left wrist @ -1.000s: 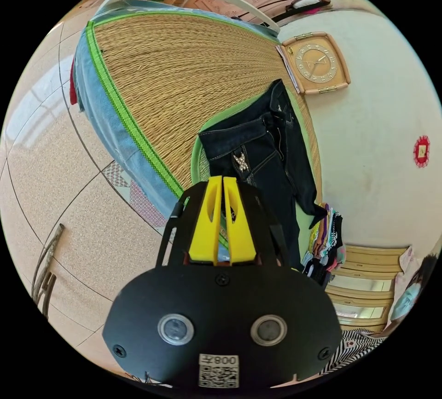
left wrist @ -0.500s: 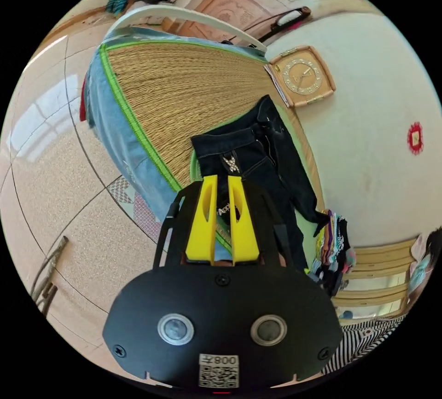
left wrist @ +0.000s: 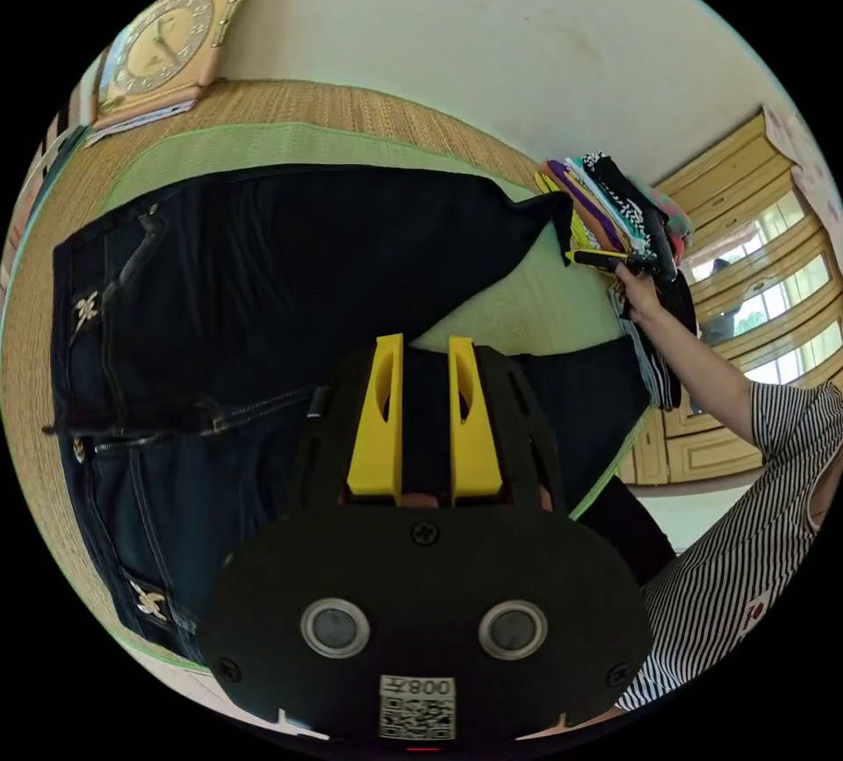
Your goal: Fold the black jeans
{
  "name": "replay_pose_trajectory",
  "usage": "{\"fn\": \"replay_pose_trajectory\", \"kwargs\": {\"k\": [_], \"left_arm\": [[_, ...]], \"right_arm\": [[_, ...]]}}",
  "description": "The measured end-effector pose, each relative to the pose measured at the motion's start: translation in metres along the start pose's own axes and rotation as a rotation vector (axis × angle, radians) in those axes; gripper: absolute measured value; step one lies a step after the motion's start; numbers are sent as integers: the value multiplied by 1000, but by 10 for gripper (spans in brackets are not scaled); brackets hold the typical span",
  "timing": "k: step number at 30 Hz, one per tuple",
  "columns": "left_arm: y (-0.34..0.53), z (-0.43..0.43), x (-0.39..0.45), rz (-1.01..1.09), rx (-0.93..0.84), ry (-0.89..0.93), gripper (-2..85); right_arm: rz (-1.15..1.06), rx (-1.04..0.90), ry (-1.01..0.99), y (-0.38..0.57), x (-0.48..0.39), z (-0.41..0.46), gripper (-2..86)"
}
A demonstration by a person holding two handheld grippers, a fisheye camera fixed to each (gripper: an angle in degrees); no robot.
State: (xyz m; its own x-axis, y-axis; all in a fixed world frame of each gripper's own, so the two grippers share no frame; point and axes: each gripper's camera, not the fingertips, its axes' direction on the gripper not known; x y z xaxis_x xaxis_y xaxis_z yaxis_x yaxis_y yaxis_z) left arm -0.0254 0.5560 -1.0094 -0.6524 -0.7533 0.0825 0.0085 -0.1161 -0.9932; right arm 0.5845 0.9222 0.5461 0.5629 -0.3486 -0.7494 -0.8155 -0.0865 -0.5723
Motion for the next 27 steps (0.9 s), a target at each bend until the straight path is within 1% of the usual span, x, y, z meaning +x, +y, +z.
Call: {"fn": "replay_pose_trajectory", "kwargs": {"k": [2,5,6,7,13,19,21,23,25,27], "left_arm": [[-23,15,10,51,-49,-36,78],[-47,39,18,94,-154,-143,62],[-51,43,20,97,-164,-191,47],[-55,41,23,118,-150,-200,35],[-71,27,15,97,-152,-121,6],[-77,-6,11,104,-90,-62,3],[-77,-18,9,113,-66,-52,3],[-76,-30,7,124,-43,-43,3],[-75,-43,2,128,-25,-19,4],[-75,-48,-4,128,-20,7,5]], "right_arm": [[-14,-6,6,-5,-4,1,79],[-45,12,0,-7,-8,-8,67],[-56,14,-4,-6,-9,-13,45],[-60,15,-4,-5,-9,-16,34],[-107,31,33,8,0,-64,19],[-137,144,92,8,15,-161,13],[-155,194,138,-3,18,-201,11],[-171,196,171,-19,19,-223,10],[-181,174,202,-41,21,-235,8],[-153,105,230,-80,31,-232,5]]}}
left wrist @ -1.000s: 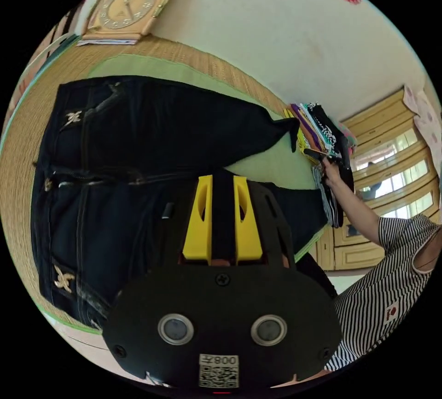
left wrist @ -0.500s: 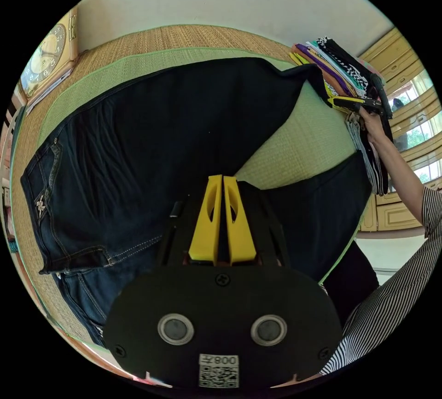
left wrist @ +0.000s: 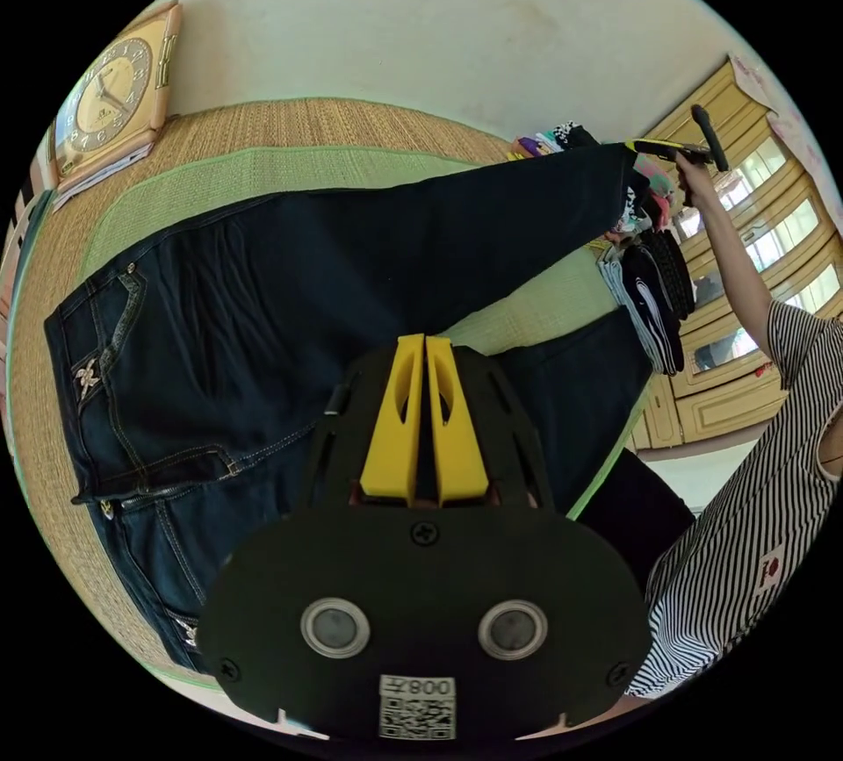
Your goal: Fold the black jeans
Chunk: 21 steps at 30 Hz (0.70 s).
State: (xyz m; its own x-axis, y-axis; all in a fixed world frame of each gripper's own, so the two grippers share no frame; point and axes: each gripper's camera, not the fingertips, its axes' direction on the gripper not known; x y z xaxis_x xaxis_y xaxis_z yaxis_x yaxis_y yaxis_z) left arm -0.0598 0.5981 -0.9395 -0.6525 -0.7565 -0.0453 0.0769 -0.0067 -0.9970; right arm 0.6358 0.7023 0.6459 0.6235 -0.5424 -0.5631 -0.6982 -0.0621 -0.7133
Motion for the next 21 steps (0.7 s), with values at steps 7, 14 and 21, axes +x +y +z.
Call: {"fn": "replay_pose_trajectory", "kwargs": {"k": [7,14,21], "left_arm": [[1,5,-6,40,-71,11,24],[38,-33,-33,-108,14,2,51],[104,-105,-91,-436,148,-199,81]], "right_arm": [[112,-136,-47,-40,12,57,-4],[-27,-127,-323,23,-54,104,-1],[-174,-103,-735,25,-123,134,3]]}}
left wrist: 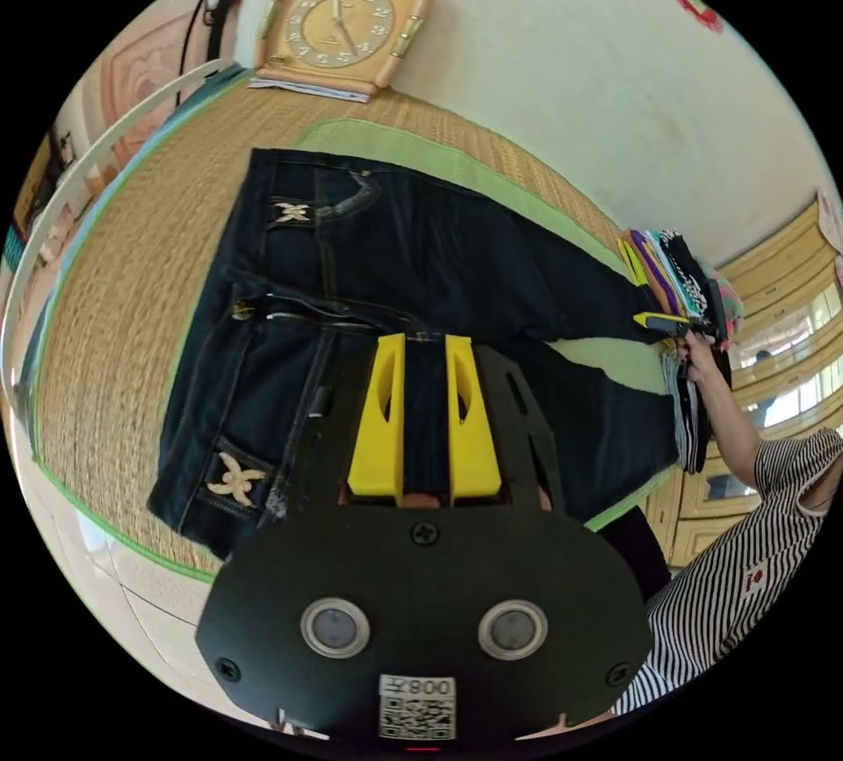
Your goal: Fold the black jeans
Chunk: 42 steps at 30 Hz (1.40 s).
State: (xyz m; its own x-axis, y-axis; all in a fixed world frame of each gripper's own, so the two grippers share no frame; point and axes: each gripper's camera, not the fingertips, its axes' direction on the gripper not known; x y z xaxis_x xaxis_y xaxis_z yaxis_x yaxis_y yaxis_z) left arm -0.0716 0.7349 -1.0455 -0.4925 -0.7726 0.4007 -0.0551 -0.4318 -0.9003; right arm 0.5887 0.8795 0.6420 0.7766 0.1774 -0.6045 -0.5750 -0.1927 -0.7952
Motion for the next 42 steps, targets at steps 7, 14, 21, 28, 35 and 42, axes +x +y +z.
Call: {"fn": "replay_pose_trajectory", "kwargs": {"k": [7,14,21,28,35,42], "left_arm": [[-41,-19,-78,-205,22,-148,106],[-75,5,-92,-214,-128,-182,69],[-105,-17,-74,-97,-114,-235,20],[-151,-27,-73,-108,-113,-317,24],[-112,-41,-67,-113,-55,-284,53],[-69,-18,-6,72,-94,19,76]], "right_arm": [[-96,-23,-115,-32,-34,42,12],[-93,-45,-181,-40,-41,74,20],[-66,-49,-218,-45,-32,94,20],[-65,-43,-222,-56,-32,109,10],[-16,14,-206,-45,-27,110,34],[181,143,-4,8,18,69,51]]}}
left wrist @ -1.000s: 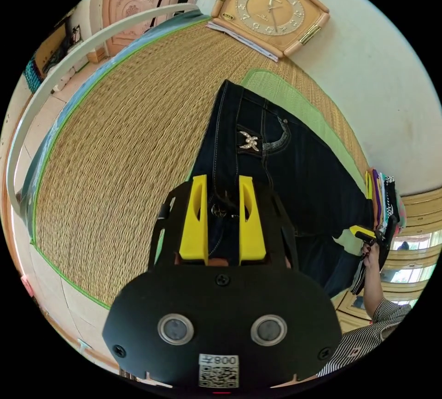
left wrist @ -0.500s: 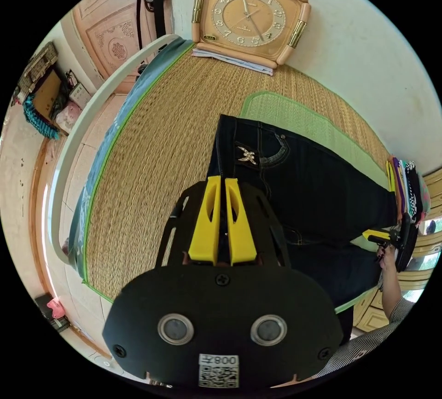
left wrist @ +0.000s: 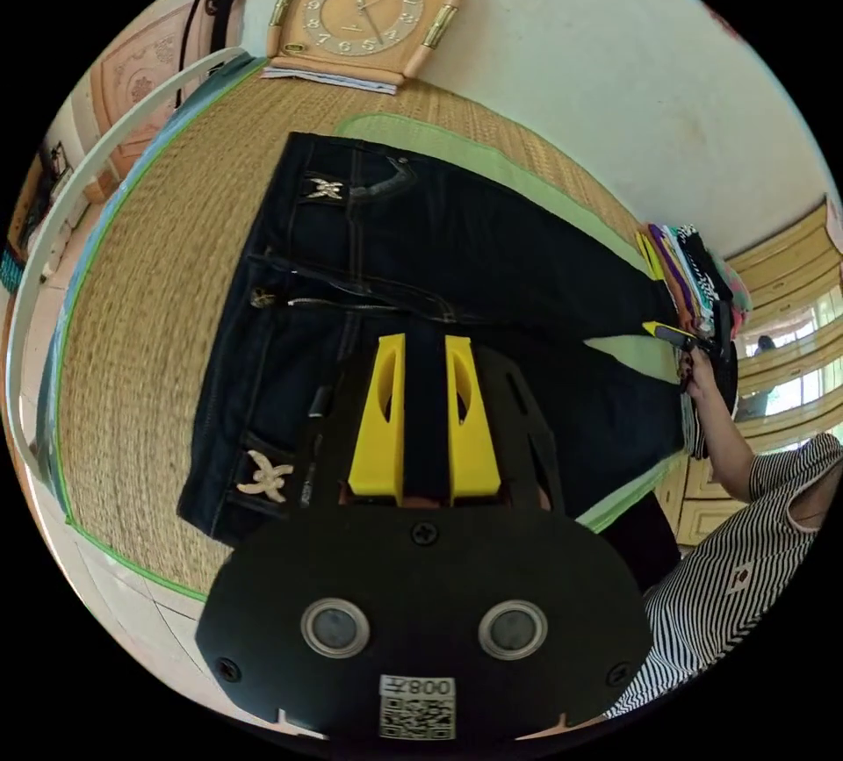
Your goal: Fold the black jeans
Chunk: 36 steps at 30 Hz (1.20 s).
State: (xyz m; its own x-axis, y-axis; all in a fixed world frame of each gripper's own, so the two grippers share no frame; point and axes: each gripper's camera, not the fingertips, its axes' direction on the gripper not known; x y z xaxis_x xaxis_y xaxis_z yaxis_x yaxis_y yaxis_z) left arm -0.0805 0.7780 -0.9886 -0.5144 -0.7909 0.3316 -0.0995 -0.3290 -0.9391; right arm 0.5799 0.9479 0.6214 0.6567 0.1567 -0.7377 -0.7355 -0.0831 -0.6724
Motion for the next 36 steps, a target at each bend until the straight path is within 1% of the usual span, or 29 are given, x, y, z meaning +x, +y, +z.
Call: {"fn": "replay_pose_trajectory", "kwargs": {"k": [3,4,6,8,9,10,11,12,17,19,21,23,27,29,31,33,35,36], "left_arm": [[-25,23,47,139,-1,92,78],[-39,34,68,200,-15,108,78],[-57,54,97,276,-49,113,78],[-72,76,121,338,-101,112,76],[-77,91,134,370,-145,72,74],[-78,102,143,378,-175,11,70],[-78,104,146,385,-171,-7,67],[-77,103,149,392,-147,-23,59],[-71,99,151,374,-177,1,14],[-73,99,151,346,-182,21,8],[-78,100,153,329,-196,33,6],[-83,100,158,329,-200,32,8],[-87,96,173,346,-187,18,14],[-88,100,175,333,-198,15,13],[-90,105,176,301,-201,31,10],[-91,106,177,294,-203,36,6],[-89,107,181,305,-205,27,4],[-88,107,182,303,-201,23,3]], "right_arm": [[91,38,140,11,28,-17,52],[103,42,168,12,34,-19,52],[168,14,297,15,58,-20,48],[229,-21,359,19,78,-15,36],[233,-23,317,23,87,-12,28],[240,1,289,27,89,-13,25],[237,18,246,33,91,-13,19],[228,15,250,39,88,-11,12],[132,-36,340,62,63,2,4],[142,-21,311,72,64,3,3],[177,-12,225,82,75,0,2],[204,3,209,90,82,-6,2],[307,141,369,116,106,-38,2],[344,149,386,119,124,-43,1],[374,108,388,117,143,-37,1],[385,-32,384,115,162,-11,1],[369,-17,417,121,160,-4,1],[363,-40,432,124,158,0,1]]}}
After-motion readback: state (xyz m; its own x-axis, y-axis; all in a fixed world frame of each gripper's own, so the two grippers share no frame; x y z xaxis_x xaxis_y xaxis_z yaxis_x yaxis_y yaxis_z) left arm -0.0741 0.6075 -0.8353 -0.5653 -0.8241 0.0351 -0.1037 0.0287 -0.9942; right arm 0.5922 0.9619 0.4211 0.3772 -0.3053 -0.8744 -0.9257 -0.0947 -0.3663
